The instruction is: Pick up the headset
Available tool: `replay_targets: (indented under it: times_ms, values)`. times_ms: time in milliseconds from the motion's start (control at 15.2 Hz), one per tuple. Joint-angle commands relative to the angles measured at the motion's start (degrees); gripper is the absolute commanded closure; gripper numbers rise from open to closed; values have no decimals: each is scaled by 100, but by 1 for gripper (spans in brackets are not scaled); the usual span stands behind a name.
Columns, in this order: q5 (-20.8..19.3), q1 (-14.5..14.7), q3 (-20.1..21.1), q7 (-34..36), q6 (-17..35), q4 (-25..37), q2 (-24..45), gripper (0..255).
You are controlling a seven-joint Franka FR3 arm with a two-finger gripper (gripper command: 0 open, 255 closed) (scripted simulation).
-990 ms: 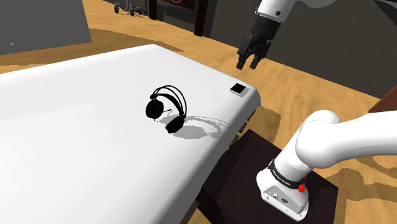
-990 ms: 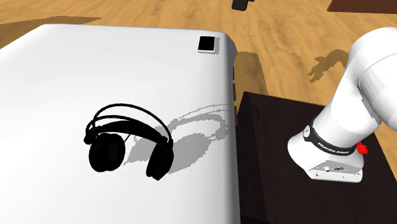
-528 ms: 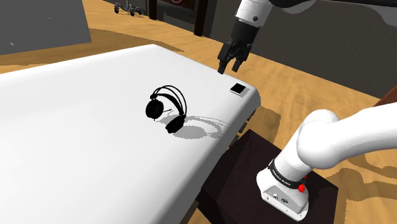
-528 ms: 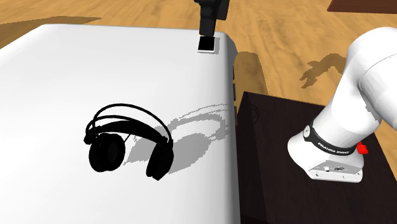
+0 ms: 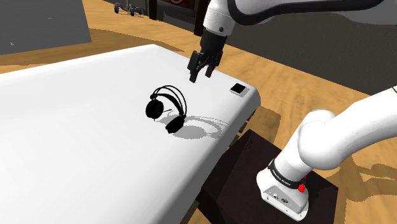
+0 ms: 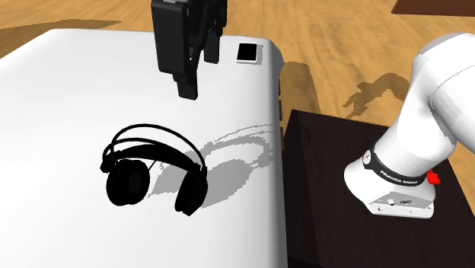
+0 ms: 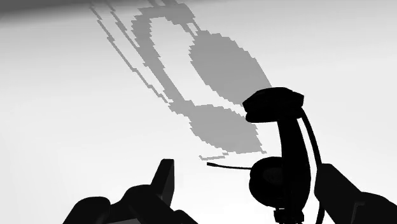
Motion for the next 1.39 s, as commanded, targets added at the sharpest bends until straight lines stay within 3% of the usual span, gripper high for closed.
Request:
replay_targets:
  times_ms: [0,330,924,990,1320]
  values:
    - [-42,72,193,96,259,132,324,0]
    - [-292,195,622,357,772,571,1165,0]
    - [-303,202,661,372,1371,124,1319,0]
    - [-302,204,663,376,1366,126,1316,255]
    - [-303,203,663,375,1365,128,1318,255]
